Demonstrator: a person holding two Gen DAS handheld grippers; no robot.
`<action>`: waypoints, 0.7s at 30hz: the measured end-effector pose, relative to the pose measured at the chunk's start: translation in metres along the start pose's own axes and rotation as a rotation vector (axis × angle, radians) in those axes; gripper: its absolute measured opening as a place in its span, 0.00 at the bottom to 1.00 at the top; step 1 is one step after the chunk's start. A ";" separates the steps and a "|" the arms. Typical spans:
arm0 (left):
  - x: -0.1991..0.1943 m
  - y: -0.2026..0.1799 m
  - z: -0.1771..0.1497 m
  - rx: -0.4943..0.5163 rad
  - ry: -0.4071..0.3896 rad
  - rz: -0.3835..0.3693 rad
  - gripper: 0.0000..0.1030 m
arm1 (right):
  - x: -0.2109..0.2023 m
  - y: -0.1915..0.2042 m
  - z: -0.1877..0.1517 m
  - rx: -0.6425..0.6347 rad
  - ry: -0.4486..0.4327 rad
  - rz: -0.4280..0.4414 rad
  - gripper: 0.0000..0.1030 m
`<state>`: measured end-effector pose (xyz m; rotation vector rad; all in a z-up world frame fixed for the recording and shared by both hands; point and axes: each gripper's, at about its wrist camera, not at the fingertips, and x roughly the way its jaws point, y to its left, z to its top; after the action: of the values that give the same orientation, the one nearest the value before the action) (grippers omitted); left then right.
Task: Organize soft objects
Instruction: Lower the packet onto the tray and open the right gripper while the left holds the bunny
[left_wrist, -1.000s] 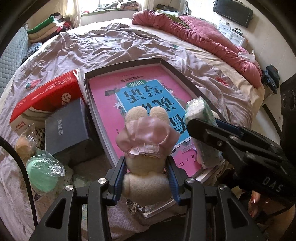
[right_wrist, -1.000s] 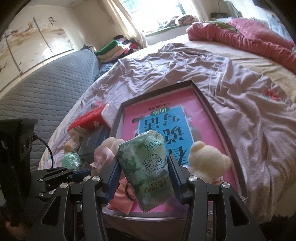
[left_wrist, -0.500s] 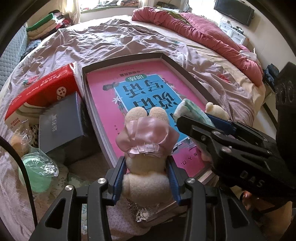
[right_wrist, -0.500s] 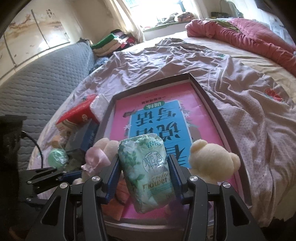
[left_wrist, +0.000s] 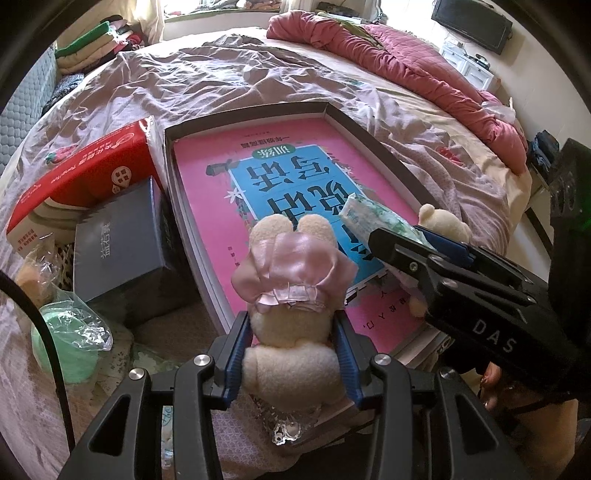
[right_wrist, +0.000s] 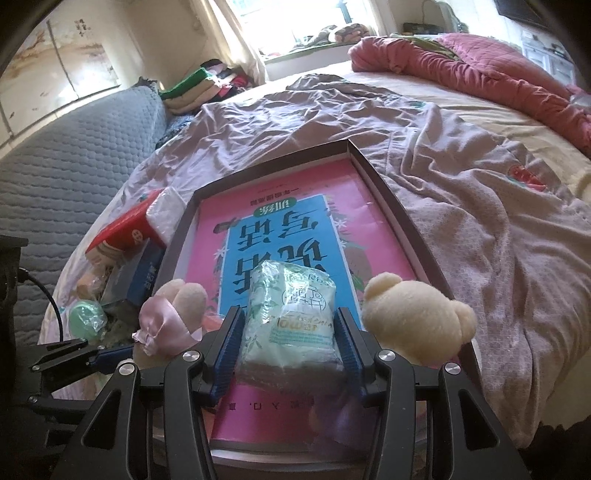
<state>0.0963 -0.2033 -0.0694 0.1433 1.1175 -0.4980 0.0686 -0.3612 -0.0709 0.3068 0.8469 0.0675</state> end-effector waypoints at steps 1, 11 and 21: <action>0.000 0.000 0.000 -0.001 0.001 0.000 0.44 | -0.001 0.000 0.000 -0.001 -0.001 -0.001 0.51; 0.002 -0.005 0.001 0.016 0.007 0.014 0.46 | -0.015 0.002 0.004 0.002 -0.029 0.000 0.57; -0.002 -0.004 0.001 0.010 0.004 0.019 0.51 | -0.028 0.002 0.006 0.010 -0.049 -0.006 0.61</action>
<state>0.0944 -0.2068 -0.0664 0.1638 1.1170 -0.4865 0.0550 -0.3659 -0.0462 0.3141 0.7991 0.0505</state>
